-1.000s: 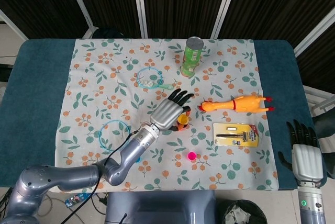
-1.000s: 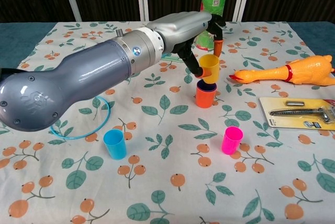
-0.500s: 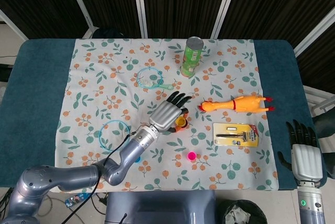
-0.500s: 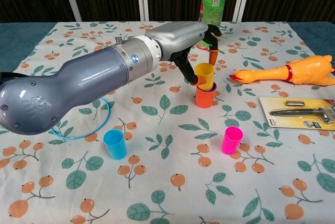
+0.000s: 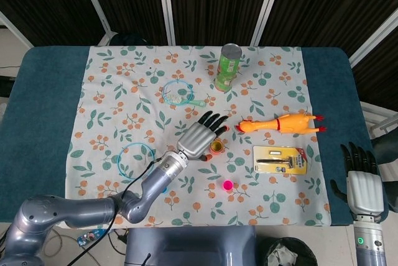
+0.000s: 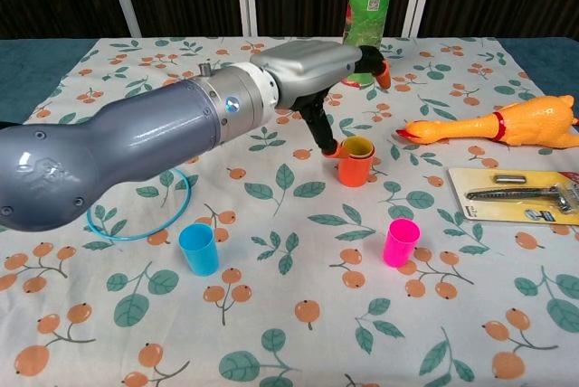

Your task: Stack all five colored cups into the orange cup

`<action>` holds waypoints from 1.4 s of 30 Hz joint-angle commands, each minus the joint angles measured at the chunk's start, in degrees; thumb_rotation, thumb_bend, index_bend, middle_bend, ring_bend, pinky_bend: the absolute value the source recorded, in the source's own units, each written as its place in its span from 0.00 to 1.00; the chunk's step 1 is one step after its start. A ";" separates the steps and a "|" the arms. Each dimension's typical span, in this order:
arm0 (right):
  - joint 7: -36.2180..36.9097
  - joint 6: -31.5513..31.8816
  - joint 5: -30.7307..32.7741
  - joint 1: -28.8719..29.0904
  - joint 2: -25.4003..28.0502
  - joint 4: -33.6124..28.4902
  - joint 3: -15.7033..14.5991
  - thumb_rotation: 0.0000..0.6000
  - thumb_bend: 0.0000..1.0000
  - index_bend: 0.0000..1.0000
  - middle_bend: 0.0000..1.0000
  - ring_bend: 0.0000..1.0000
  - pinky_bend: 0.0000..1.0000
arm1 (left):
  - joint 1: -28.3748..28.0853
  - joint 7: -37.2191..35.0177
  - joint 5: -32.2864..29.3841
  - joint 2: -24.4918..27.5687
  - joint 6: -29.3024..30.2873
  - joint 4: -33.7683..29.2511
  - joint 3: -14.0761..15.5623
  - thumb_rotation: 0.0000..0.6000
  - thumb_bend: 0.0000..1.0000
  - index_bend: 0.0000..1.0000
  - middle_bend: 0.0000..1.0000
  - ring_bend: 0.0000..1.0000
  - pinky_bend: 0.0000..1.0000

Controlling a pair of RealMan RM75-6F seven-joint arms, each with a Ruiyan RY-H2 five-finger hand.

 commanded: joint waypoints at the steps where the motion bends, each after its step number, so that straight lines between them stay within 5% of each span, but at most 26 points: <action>1: -0.08 -0.05 -0.04 0.01 -0.03 -0.02 -0.07 1.00 0.38 0.00 0.00 0.00 0.06 | 2.01 0.84 1.64 3.74 3.98 -6.61 -0.16 1.00 0.15 0.31 0.02 0.00 0.00; 11: -1.14 -0.25 -0.34 0.15 -0.43 -0.27 -0.48 1.00 0.38 0.00 0.00 0.00 0.06 | 8.09 5.88 0.21 20.40 5.09 -23.76 4.89 1.00 0.15 0.32 0.02 0.00 0.00; 24: -2.56 -0.33 -0.22 0.28 -1.05 -0.46 -0.62 1.00 0.38 0.00 0.00 0.00 0.06 | 16.74 -13.44 14.09 36.14 2.59 -27.57 14.23 1.00 0.15 0.33 0.02 0.00 0.00; 32: -2.75 -0.49 -0.20 0.34 -1.18 -0.51 -0.69 1.00 0.38 0.00 0.00 0.00 0.06 | 18.62 -18.43 20.90 36.24 1.29 -24.24 18.74 1.00 0.15 0.33 0.02 0.00 0.00; 42: -2.46 -0.23 -0.01 0.25 -0.96 -0.67 -0.44 1.00 0.38 0.00 0.00 0.00 0.06 | 18.20 -17.63 23.46 33.39 -0.54 -23.22 19.52 1.00 0.15 0.33 0.02 0.00 0.00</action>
